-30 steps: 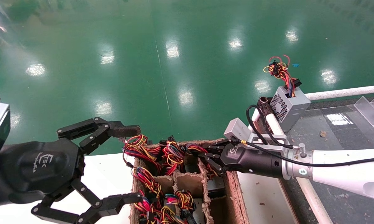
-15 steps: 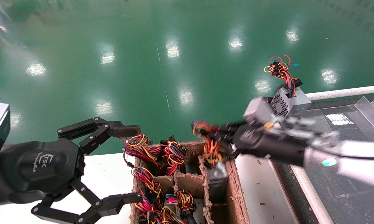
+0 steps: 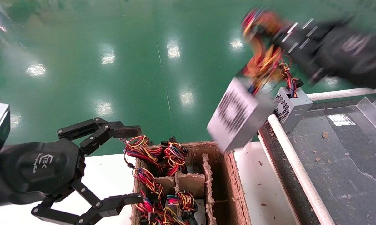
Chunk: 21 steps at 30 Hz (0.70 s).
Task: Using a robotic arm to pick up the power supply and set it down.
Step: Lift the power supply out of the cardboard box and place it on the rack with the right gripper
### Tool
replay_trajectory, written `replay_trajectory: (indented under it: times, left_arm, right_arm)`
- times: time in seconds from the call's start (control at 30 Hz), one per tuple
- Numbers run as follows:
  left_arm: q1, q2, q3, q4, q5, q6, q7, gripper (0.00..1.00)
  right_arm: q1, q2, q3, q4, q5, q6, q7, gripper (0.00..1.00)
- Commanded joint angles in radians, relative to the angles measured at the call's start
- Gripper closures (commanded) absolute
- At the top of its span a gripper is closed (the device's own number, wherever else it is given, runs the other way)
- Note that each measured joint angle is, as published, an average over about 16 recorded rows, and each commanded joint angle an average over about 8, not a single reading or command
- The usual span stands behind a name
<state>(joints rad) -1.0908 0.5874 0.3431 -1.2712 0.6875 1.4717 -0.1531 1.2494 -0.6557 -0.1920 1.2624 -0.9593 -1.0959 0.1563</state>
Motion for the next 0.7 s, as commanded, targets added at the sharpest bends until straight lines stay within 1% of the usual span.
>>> replay_trajectory:
  times: [0.03, 0.17, 0.3, 0.5, 0.7]
  left_arm:
    - [0.0, 0.0, 0.0, 0.0, 0.0, 0.0, 0.0, 0.0]
    - [0.0, 0.0, 0.0, 0.0, 0.0, 0.0, 0.0, 0.0]
    - [0.0, 0.0, 0.0, 0.0, 0.0, 0.0, 0.0, 0.0]
    - [0.0, 0.0, 0.0, 0.0, 0.0, 0.0, 0.0, 0.0]
    - [0.0, 0.0, 0.0, 0.0, 0.0, 0.0, 0.0, 0.0]
  right_arm:
    - [0.006, 0.027, 0.03, 0.018, 0.011, 0.022, -0.006, 1.0]
    - [0.031, 0.062, 0.062, -0.011, -0.016, 0.071, -0.038, 1.0]
    - [0.065, 0.097, 0.073, -0.08, -0.058, 0.103, -0.06, 1.0]
    - [0.122, 0.137, 0.052, -0.225, -0.139, 0.111, -0.093, 1.0]
    - [0.145, 0.145, 0.02, -0.371, -0.206, 0.102, -0.141, 1.0]
